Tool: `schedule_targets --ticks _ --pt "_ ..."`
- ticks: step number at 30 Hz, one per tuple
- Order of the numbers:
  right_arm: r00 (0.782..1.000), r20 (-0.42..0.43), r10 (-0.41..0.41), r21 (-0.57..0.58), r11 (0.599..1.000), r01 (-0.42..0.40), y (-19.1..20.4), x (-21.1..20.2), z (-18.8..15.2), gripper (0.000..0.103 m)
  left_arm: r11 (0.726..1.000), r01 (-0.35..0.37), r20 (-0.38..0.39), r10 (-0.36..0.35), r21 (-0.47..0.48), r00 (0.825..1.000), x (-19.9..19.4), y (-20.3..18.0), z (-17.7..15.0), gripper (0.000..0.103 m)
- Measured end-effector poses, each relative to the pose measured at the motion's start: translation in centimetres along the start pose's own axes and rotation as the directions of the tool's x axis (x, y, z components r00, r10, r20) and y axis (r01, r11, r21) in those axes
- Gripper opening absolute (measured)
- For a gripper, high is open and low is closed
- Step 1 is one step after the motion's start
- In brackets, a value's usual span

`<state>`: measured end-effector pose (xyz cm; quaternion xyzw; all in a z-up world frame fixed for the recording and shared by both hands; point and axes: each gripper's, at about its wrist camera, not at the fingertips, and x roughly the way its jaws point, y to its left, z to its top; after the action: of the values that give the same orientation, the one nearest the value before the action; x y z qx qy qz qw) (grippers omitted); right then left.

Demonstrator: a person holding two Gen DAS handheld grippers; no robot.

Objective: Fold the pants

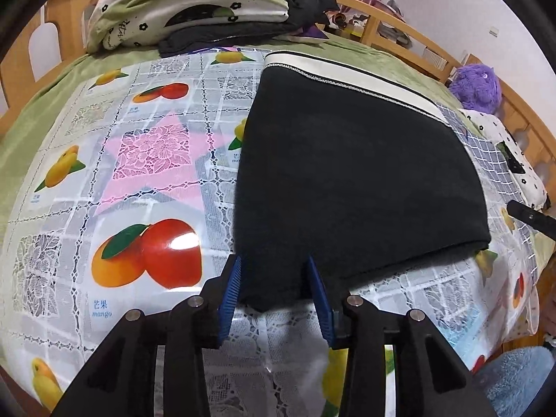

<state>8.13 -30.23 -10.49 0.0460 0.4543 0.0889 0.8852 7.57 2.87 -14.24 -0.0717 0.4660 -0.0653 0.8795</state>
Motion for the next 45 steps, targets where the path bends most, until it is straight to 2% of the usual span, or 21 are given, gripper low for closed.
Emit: schedule_targets --ticks 2,6,10,12,17,19,21,23,25,28,29,30,31,32,35,40,42,45 --pt "1.000 -0.007 -0.013 0.012 1.000 0.013 -0.4 0.3 0.1 0.027 0.999 0.035 0.004 -0.035 -0.009 0.999 -0.8 0.1 -0.2 0.047" --pt "0.998 -0.055 0.013 0.082 0.997 -0.008 -1.5 1.0 -0.4 0.027 0.999 0.037 0.012 -0.037 -0.005 0.999 -2.3 -0.3 -0.4 0.048" --pt "0.999 -0.054 0.011 0.090 0.996 -0.006 -0.9 -0.2 -1.1 0.027 0.998 0.062 0.034 -0.062 -0.001 0.998 -4.4 -1.3 0.0 0.049" --pt "0.999 -0.036 0.004 0.083 0.997 -0.001 -0.1 -1.3 -1.2 0.027 0.998 0.060 0.058 -0.060 0.005 0.996 -5.8 -2.3 0.3 0.054" --pt "1.000 0.029 0.001 0.072 0.997 -0.003 2.2 -4.9 -1.2 0.029 0.998 0.062 0.097 -0.064 0.022 0.993 -8.8 -5.3 0.8 0.056" --pt "0.999 0.052 -0.014 0.056 0.998 0.011 3.3 -6.3 -1.4 0.031 0.998 0.063 0.122 -0.066 0.028 0.990 -10.0 -6.4 0.7 0.062" --pt "0.997 0.064 -0.034 0.037 0.999 0.032 4.1 -7.3 -1.7 0.031 0.998 0.048 0.169 -0.053 0.032 0.984 -11.3 -7.2 0.3 0.072" --pt "0.997 0.065 -0.046 0.024 0.999 0.044 4.7 -8.1 -2.2 0.031 0.999 0.020 0.202 -0.028 0.042 0.979 -12.0 -7.6 -0.1 0.074" --pt "0.996 0.063 -0.057 0.018 0.998 0.056 5.1 -8.5 -2.9 0.035 0.997 -0.014 0.209 -0.002 0.073 0.978 -12.5 -7.9 -0.6 0.074" --pt "0.989 0.093 -0.114 0.000 0.993 0.115 5.6 -9.1 -4.3 0.051 0.996 -0.041 0.246 0.021 0.078 0.969 -13.7 -7.2 -1.1 0.074" --pt "0.986 0.103 -0.128 -0.007 0.992 0.130 5.6 -9.3 -4.8 0.062 0.997 -0.033 0.250 0.016 0.066 0.968 -14.0 -6.7 -1.3 0.074" --pt "0.986 0.111 -0.126 -0.009 0.992 0.127 5.6 -9.5 -5.1 0.069 0.999 -0.016 0.248 0.004 0.044 0.969 -14.3 -6.2 -1.5 0.074" --pt "0.986 0.125 -0.109 -0.006 0.994 0.110 5.5 -9.9 -5.4 0.069 1.000 -0.004 0.246 -0.003 0.029 0.969 -14.4 -5.9 -1.7 0.074" --pt "0.985 0.137 -0.101 0.001 0.995 0.101 5.4 -10.3 -5.6 0.071 1.000 -0.004 0.247 -0.002 0.026 0.969 -14.6 -5.8 -1.8 0.074" --pt "0.980 0.172 -0.097 0.041 0.995 0.092 4.9 -11.1 -5.9 0.086 0.999 -0.025 0.245 0.014 0.042 0.969 -14.5 -6.4 -2.0 0.074" --pt "0.977 0.163 -0.138 0.053 0.990 0.131 5.1 -11.1 -6.1 0.086 0.995 -0.073 0.270 0.051 0.071 0.962 -14.8 -7.5 -2.6 0.075" --pt "0.978 0.156 -0.137 0.040 0.990 0.132 5.3 -11.0 -6.1 0.086 0.993 -0.086 0.279 0.060 0.082 0.958 -15.0 -7.8 -2.8 0.080" --pt "0.980 0.152 -0.129 0.051 0.991 0.123 5.3 -11.0 -6.3 0.086 0.992 -0.098 0.283 0.071 0.079 0.957 -15.0 -7.9 -2.8 0.081"
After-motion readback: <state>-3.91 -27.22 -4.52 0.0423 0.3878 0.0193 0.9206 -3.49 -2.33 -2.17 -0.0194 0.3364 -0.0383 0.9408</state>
